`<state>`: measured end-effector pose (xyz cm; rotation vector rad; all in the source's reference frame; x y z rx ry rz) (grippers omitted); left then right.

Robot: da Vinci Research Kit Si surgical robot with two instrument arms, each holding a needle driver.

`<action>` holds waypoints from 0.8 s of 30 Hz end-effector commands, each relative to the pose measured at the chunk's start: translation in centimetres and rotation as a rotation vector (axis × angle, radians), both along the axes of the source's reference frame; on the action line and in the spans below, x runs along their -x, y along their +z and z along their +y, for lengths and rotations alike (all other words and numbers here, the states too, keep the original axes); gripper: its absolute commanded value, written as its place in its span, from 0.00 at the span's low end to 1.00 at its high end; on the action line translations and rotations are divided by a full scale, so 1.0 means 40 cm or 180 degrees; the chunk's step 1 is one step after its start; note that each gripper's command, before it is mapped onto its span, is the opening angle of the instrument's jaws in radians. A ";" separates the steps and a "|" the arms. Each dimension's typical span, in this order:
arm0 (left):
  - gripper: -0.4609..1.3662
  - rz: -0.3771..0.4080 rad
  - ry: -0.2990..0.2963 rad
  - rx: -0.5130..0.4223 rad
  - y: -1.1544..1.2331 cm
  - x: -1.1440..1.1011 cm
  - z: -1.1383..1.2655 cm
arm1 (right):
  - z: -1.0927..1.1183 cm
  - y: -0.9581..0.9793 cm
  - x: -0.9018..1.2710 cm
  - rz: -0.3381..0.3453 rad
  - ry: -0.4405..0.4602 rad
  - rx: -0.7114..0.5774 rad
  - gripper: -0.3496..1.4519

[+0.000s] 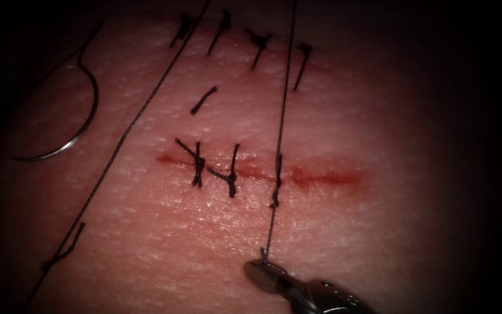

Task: Wound Closure
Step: Pull the left tool up and the right tool down to tighten the knot.

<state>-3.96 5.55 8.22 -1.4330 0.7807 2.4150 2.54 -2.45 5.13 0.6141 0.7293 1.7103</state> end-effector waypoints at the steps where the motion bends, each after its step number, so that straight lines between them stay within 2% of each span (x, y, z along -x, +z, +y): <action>1: 0.06 0.0000 0.0011 -0.0007 0.0001 0.0003 0.0003 | -0.0004 -0.0003 -0.0004 -0.0017 -0.0015 0.0007 0.00; 13: 0.06 -0.0002 0.0030 0.0005 0.0000 0.0012 0.0010 | -0.0006 -0.0030 -0.0007 0.0025 0.0097 0.0095 0.00; 24: 0.06 0.0001 0.0015 0.0007 -0.0004 0.0007 0.0005 | 0.0005 -0.0025 0.0005 0.0008 0.0172 0.0131 0.00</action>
